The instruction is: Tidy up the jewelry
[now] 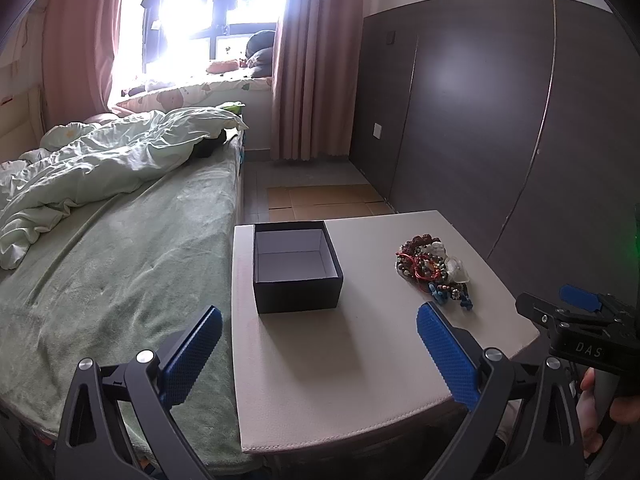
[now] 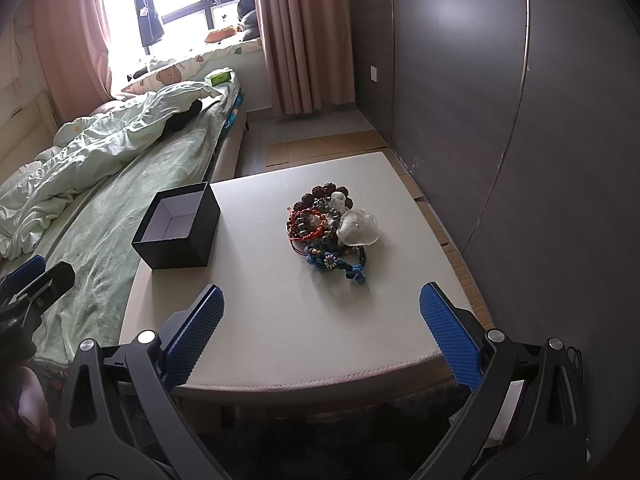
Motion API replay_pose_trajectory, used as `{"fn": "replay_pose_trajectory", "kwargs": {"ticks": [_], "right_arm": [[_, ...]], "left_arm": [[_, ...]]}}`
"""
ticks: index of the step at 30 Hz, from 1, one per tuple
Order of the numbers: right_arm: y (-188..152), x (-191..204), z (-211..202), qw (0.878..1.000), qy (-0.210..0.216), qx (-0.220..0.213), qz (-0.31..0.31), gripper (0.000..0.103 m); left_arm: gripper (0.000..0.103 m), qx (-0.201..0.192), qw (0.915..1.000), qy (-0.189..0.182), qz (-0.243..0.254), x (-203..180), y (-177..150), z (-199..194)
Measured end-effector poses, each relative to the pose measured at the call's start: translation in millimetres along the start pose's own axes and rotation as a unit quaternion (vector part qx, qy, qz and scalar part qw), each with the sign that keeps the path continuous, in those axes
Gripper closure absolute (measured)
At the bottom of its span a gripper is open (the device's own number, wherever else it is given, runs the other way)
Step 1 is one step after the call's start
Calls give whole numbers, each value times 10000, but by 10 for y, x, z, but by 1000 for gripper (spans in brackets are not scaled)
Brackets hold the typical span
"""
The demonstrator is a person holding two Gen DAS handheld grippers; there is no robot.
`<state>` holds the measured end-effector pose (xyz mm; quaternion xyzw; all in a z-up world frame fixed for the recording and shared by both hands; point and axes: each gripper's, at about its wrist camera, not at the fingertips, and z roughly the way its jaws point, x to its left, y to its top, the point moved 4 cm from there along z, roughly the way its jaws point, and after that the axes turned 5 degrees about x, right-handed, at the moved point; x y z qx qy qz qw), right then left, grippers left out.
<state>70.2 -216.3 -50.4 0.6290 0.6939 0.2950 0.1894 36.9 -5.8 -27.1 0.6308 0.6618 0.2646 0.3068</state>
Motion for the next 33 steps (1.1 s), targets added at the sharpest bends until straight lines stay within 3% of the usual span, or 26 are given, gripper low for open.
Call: {"fn": "replay_pose_trajectory", "kwargs": {"ticks": [33], "right_arm": [[59,-36,18,9999,-47,-80,108,5]], "left_arm": [[8,-32,9999,-41,-87,33,34,17]]}}
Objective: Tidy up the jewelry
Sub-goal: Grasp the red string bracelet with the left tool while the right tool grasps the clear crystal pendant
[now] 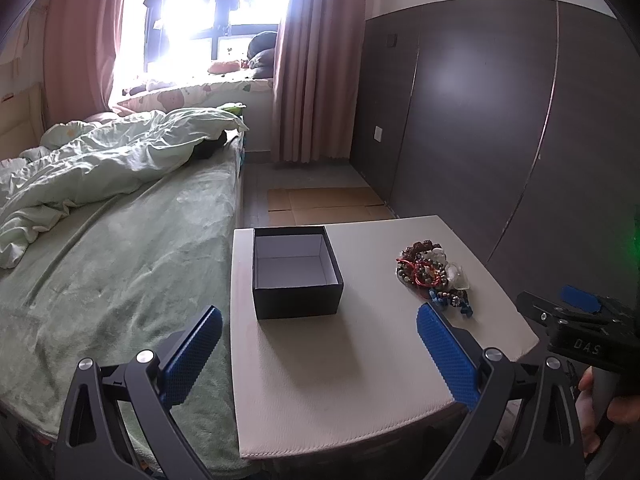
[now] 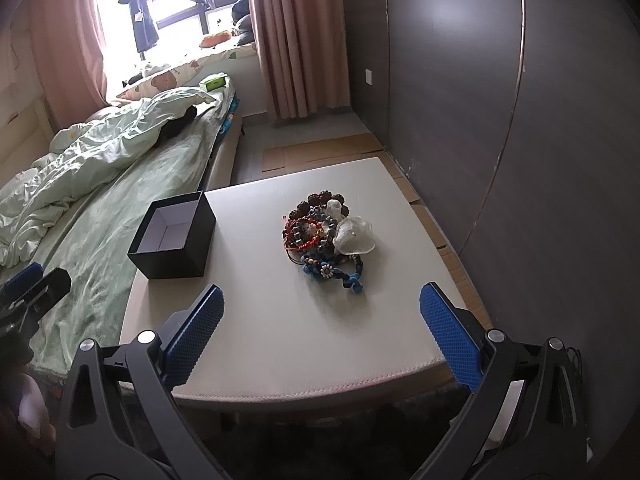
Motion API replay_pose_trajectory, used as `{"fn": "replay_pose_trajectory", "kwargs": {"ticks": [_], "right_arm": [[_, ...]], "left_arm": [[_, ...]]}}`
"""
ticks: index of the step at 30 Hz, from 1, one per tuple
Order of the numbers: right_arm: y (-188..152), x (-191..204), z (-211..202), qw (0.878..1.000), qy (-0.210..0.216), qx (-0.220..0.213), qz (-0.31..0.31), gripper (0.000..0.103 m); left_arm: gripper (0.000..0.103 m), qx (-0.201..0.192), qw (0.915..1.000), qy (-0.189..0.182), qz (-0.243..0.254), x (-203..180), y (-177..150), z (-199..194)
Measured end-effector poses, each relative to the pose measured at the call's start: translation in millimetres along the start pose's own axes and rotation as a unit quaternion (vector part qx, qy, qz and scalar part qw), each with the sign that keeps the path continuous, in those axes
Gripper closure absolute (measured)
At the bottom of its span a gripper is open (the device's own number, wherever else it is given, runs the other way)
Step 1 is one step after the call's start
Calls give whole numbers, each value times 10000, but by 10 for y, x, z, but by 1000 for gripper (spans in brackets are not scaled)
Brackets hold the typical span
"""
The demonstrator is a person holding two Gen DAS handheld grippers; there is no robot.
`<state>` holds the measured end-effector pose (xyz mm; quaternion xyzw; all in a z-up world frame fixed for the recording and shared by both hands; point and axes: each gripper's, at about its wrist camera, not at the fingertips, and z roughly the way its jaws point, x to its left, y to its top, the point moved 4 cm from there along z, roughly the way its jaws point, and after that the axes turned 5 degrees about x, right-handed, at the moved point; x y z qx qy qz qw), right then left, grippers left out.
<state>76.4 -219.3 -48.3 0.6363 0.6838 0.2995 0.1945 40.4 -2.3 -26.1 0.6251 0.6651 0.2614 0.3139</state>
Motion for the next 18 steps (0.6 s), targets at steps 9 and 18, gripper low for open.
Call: {"fn": "replay_pose_trajectory", "kwargs": {"ticks": [9,18], "right_arm": [[165,-95,188,9995,-13,54,301,5],[339,-351,507,9944,230,382,961,21]], "left_arm": [[8,142,9999,-22,82,-55,98,296],[15,216,9991,-313,204,-196,266,613]]}}
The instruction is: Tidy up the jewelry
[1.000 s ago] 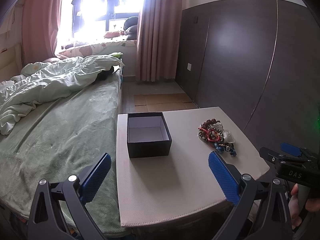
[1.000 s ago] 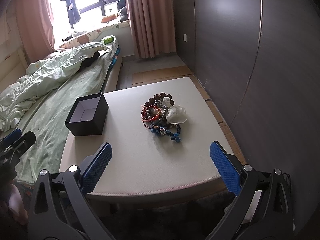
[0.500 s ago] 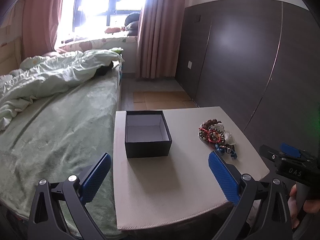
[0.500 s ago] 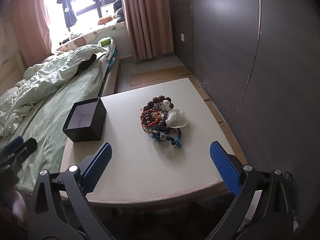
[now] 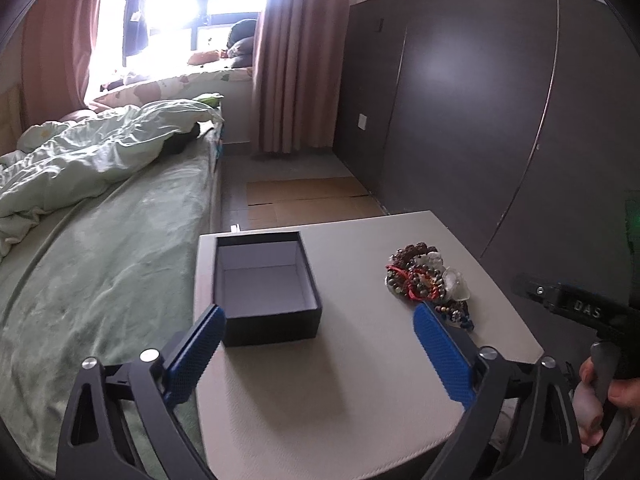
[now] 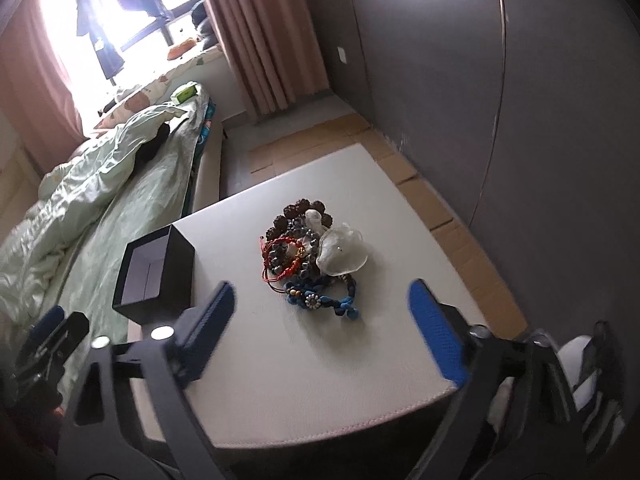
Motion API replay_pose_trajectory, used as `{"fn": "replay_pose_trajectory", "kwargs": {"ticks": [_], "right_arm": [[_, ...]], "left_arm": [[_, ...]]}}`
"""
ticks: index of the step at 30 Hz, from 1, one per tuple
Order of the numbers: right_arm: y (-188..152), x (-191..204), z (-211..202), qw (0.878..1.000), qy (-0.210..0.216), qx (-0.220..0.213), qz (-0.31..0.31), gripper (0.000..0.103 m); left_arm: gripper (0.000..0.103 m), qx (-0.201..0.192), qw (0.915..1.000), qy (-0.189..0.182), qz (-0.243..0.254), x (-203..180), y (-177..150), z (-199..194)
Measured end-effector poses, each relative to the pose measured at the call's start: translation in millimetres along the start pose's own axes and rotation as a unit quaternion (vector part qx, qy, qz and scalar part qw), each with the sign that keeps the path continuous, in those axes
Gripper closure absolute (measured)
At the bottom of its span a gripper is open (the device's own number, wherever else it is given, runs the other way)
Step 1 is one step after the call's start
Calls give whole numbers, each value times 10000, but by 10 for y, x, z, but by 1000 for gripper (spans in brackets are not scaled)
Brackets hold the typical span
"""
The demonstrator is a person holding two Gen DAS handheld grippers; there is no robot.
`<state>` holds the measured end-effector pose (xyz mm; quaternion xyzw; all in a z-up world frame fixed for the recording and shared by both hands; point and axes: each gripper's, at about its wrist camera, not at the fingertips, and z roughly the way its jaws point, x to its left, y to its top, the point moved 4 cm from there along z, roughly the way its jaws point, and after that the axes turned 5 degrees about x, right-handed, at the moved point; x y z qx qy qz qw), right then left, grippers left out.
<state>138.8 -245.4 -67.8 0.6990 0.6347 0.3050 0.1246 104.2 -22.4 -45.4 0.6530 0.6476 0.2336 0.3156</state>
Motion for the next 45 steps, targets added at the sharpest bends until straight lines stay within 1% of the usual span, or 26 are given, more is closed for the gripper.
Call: {"fn": "replay_pose_trajectory", "kwargs": {"ticks": [1,2,3,4,8,10,13,14,15,17,22,25,28,30,32,33,34,35,36,37,39,40,42,44,45], "right_arm": [[21,-34,52,9999,84,91,120,24],[34,-68,91,9995,145,160,214,26],[52,-114,142,9989,207,246,329,30],[71,-161,194,9981,265,329,451,34],[122,-313,378,9923,511,587,961,39],[144,-382,469,9886,610,695,1191,43],[168,-485,580,9823,717,828,1519,45],[167,-519,607,9806,730,856,1604,47],[175,-552,638,9789,748,882,1682,51],[197,-626,717,9748,764,954,1865,52],[245,-711,938,9664,806,1111,2176,57],[235,-772,1080,9599,704,1189,2438,57],[211,-783,1214,9440,1050,1350,2822,59],[232,-774,1219,9437,1024,1307,2862,61],[247,-752,1233,9423,1057,1310,2895,72],[249,-738,1256,9398,1091,1328,2955,81],[237,-749,1279,9356,1148,1349,3055,95],[234,-764,1301,9325,1193,1359,3126,100],[228,-777,1301,9300,1235,1341,3190,100],[235,-792,1291,9293,1250,1288,3228,100],[288,-799,1224,9335,1240,1112,3176,100],[336,-784,1192,9362,1254,1015,3123,100],[396,-752,1137,9415,1244,870,3008,100],[447,-724,1075,9476,1201,741,2867,101],[459,-714,1052,9492,1196,698,2824,101]], "left_arm": [[16,23,10000,-29,1,-20,13,43],[20,65,9999,-85,-9,-43,31,98],[24,117,9998,-161,-28,-58,40,145],[25,192,9995,-263,-50,-90,53,213],[32,335,9982,-503,-35,-233,83,442],[36,410,9971,-634,14,-338,98,570],[43,534,9952,-816,62,-477,106,746],[46,574,9945,-868,84,-524,107,814],[48,614,9936,-939,92,-561,106,862],[50,695,9915,-1100,98,-644,103,965],[50,843,9874,-1336,77,-759,89,1193],[50,954,9850,-1436,-48,-770,91,1358],[50,1092,9812,-1566,-266,-737,83,1499],[50,1159,9782,-1681,-387,-733,73,1580],[50,1203,9759,-1763,-447,-734,64,1644],[53,1219,9751,-1792,-465,-738,62,1670],[55,1260,9742,-1807,-488,-745,52,1719],[57,1302,9735,-1807,-510,-749,43,1759],[61,1346,9724,-1823,-552,-746,31,1794],[62,1400,9708,-1847,-617,-745,14,1845],[72,1482,9674,-1921,-733,-736,-15,1901],[75,1521,9646,-2000,-796,-737,-29,1922],[90,1567,9606,-2131,-851,-748,-47,1933],[97,1540,9582,-2247,-874,-765,-57,1901],[97,1507,9583,-2268,-867,-764,-54,1877]]}}
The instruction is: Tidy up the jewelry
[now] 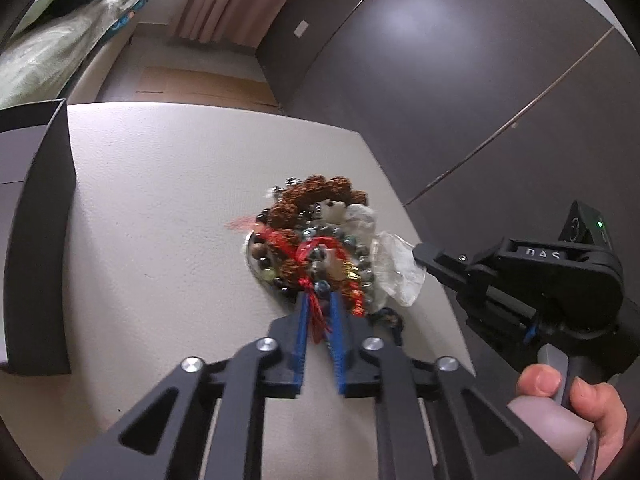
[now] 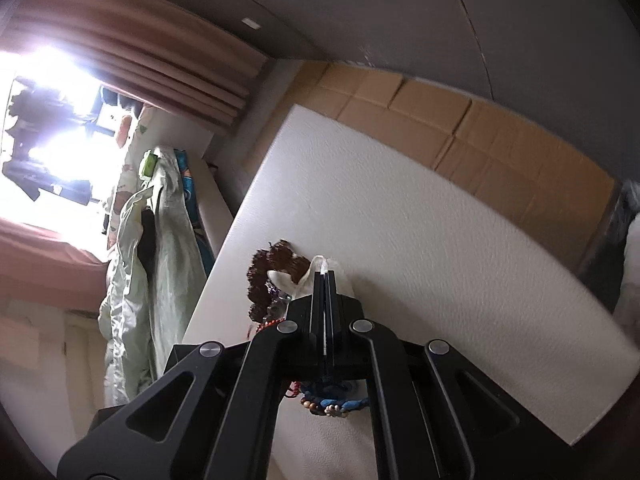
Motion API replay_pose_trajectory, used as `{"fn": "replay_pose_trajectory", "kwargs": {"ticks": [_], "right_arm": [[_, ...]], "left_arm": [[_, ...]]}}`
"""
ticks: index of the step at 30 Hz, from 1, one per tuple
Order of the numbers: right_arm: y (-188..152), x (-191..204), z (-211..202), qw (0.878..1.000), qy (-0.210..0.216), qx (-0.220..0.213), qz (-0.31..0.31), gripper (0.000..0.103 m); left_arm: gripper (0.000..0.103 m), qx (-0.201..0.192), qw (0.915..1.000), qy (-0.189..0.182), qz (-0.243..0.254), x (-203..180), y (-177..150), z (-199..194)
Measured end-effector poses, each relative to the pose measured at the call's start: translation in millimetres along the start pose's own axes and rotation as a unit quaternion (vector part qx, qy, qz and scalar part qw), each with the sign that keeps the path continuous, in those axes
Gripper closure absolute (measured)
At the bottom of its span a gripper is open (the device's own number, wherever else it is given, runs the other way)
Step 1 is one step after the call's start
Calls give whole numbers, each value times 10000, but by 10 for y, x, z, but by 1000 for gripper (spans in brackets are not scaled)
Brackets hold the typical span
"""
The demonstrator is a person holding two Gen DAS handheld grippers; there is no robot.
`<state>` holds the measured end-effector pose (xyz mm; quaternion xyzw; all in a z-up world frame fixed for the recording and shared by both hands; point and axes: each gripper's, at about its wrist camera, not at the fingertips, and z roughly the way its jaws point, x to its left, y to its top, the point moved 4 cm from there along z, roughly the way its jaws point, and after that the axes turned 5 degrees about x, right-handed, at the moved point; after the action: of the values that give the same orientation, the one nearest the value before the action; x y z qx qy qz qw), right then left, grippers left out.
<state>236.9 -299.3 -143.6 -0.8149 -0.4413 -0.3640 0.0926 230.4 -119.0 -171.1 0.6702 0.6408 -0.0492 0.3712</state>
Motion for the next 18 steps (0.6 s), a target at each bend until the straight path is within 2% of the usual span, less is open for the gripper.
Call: {"fn": "replay_pose_trajectory", "kwargs": {"ticks": [3,9,11,12,18], "right_arm": [[-3,61,-50,9999,61,-82,-108,101],[-47,263,-154,9978,338,-234,-525,101],[-89,364,-190,9961,424,-292,-711,101],[-115,416,-204,9950,501,-305,-804,101],[-257,606,-247,9906,808,-326,-1055,101]], "left_arm": [[97,-197,9996,36,177,-62,-6,-122],[97,-520,9981,-129,320,-129,-11,-434],[98,-622,9974,-170,330,-137,-24,-551],[103,-669,9970,-217,324,-121,-13,-627],[103,-961,9941,-409,300,-116,37,-989]]}}
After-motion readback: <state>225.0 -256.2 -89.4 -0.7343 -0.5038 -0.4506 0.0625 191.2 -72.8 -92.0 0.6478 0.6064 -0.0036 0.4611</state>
